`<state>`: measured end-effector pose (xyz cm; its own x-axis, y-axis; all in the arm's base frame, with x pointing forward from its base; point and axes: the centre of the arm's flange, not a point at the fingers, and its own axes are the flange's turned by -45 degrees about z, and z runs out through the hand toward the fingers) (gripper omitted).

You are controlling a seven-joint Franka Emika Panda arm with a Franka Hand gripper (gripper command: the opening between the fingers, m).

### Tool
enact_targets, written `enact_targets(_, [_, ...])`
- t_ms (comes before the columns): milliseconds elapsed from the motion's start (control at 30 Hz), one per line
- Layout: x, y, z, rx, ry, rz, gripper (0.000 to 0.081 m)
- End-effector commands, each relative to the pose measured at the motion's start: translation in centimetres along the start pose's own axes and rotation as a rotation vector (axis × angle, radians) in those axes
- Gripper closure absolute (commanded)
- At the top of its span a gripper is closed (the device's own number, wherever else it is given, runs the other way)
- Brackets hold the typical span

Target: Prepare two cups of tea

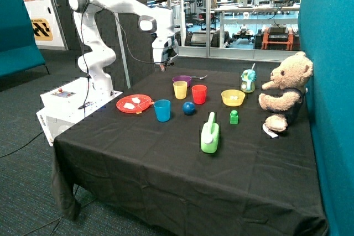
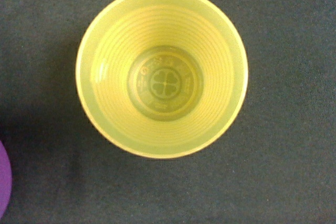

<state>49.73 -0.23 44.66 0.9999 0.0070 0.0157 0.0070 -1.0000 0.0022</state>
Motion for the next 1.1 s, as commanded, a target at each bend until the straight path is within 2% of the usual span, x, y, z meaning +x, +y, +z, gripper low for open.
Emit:
enact_targets(0, [0.3, -0.2, -0.3, 0.0031, -0.0156, -0.115, 0.0000])
enact_targets(67, [-0.6, 0.0, -0.1, 0.0033, -0.0156, -0.137, 0.0000])
enact_targets(100, [-0.8, 0.0, 0.0, 0.0033, -0.0156, -0.138, 0.0357])
enact_targets(133, [-1.0, 0.1, 0.1, 0.0033, -0.0156, -0.138, 0.0575])
enact_targets(167, [-1.1, 0.1, 0.1, 0.0033, -0.0156, -0.139, 0.0685])
enact_targets(233, [-1.4, 0.2, 0.2, 0.0033, -0.0155, -0.142, 0.0767])
enact_targets(333, [-1.9, 0.5, 0.4, 0.0033, -0.0155, -0.145, 0.0792])
enact_targets(600, [-3.4, 1.7, 1.0, 0.0033, -0.0155, -0.141, 0.0796])
enact_targets(1067, [-6.3, 7.2, 2.7, 0.0021, -0.0157, 0.006, 0.0756])
